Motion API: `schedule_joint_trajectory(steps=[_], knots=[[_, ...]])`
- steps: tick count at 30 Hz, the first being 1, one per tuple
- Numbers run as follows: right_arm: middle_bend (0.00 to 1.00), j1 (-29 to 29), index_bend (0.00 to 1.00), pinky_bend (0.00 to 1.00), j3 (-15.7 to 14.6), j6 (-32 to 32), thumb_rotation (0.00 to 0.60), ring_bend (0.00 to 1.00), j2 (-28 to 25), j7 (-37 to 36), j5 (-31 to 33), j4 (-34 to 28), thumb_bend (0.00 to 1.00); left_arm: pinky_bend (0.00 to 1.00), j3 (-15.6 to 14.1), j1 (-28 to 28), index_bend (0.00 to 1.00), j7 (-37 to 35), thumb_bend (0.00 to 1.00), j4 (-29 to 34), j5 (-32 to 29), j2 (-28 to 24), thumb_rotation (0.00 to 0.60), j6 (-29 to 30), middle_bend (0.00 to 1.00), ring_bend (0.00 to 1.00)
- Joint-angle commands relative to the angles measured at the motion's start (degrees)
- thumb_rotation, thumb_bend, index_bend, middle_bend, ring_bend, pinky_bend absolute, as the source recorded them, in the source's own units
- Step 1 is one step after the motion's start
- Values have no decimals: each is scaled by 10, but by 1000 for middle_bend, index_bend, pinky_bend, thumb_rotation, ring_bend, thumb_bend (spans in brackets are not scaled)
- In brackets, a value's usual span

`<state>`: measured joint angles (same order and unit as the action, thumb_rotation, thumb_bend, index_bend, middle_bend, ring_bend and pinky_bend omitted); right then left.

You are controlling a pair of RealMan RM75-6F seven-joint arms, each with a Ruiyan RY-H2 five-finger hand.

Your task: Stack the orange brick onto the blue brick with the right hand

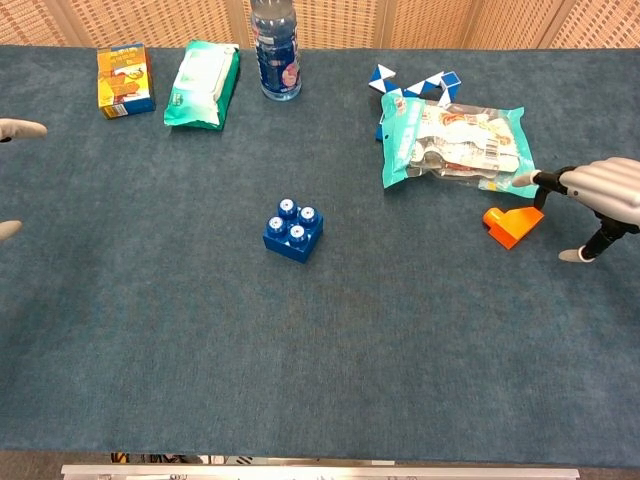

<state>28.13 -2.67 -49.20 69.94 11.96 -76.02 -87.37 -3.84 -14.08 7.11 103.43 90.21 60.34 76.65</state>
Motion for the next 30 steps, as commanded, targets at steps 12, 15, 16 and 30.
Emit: schedule_joint_trajectory(steps=[12, 15, 16, 30], knots=[[346, 4, 136, 287, -17, 7, 600, 194, -3, -12, -40, -29, 134, 260, 5, 4, 115, 0, 275, 5, 6, -2, 600, 1, 156, 160], [346, 9, 136, 287, -20, 13, 600, 194, -1, -12, -50, -36, 135, 260, 5, 8, 115, -3, 274, 5, 7, -4, 600, 4, 156, 160], [346, 10, 136, 287, -22, 14, 600, 194, 0, -12, -54, -39, 134, 260, 4, 9, 115, -4, 274, 4, 8, -5, 600, 5, 156, 160], [346, 30, 136, 287, -30, 23, 600, 194, 17, -14, -103, -70, 134, 260, 7, 15, 115, -13, 274, 1, 13, -9, 600, 10, 156, 159]])
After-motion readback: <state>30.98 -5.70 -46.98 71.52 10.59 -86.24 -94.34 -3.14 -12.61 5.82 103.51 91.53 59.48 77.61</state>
